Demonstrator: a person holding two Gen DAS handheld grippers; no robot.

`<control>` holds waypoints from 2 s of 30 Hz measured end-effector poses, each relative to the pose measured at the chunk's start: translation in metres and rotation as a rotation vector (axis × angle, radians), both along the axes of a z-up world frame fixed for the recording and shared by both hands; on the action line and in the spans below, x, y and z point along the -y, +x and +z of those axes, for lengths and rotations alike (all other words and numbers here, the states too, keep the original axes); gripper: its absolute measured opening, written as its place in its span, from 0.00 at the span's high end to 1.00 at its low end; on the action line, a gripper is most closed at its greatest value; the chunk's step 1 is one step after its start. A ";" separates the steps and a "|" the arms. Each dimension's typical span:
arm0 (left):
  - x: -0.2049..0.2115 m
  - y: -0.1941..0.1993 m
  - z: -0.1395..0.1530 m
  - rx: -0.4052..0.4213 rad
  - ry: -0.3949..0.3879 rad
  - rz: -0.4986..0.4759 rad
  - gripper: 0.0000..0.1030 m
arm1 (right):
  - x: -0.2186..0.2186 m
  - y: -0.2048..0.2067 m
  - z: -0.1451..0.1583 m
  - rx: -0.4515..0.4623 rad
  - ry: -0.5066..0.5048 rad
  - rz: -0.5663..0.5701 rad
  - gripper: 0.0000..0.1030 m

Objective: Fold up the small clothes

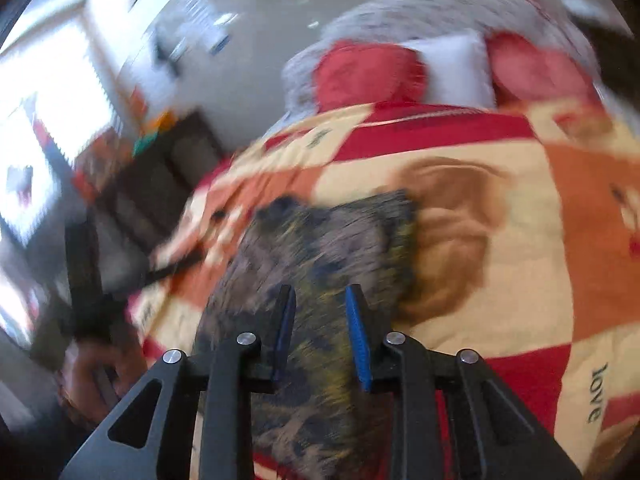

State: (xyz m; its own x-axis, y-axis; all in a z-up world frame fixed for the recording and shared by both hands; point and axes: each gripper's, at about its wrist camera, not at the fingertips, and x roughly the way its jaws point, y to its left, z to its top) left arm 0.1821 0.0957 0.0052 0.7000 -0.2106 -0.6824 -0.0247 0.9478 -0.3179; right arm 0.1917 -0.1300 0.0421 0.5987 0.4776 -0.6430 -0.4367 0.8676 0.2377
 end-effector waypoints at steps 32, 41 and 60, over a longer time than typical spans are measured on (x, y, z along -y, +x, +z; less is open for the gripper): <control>0.022 0.126 -0.045 -0.040 0.135 0.069 0.62 | -0.038 0.103 -0.077 -0.040 -0.206 -0.289 0.60; 0.011 0.058 0.007 -0.024 0.119 0.015 0.50 | -0.028 0.089 -0.043 -0.074 -0.198 -0.259 0.58; 0.073 -0.102 -0.055 -0.039 0.315 -0.092 0.14 | 0.000 -0.097 -0.092 -0.032 -0.177 0.053 0.55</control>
State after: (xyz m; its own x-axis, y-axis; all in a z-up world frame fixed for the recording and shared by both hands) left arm 0.0797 0.0228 -0.0500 0.6602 -0.0460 -0.7497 0.0594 0.9982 -0.0090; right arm 0.0949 -0.1301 -0.0499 0.5534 0.3858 -0.7382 -0.4776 0.8731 0.0983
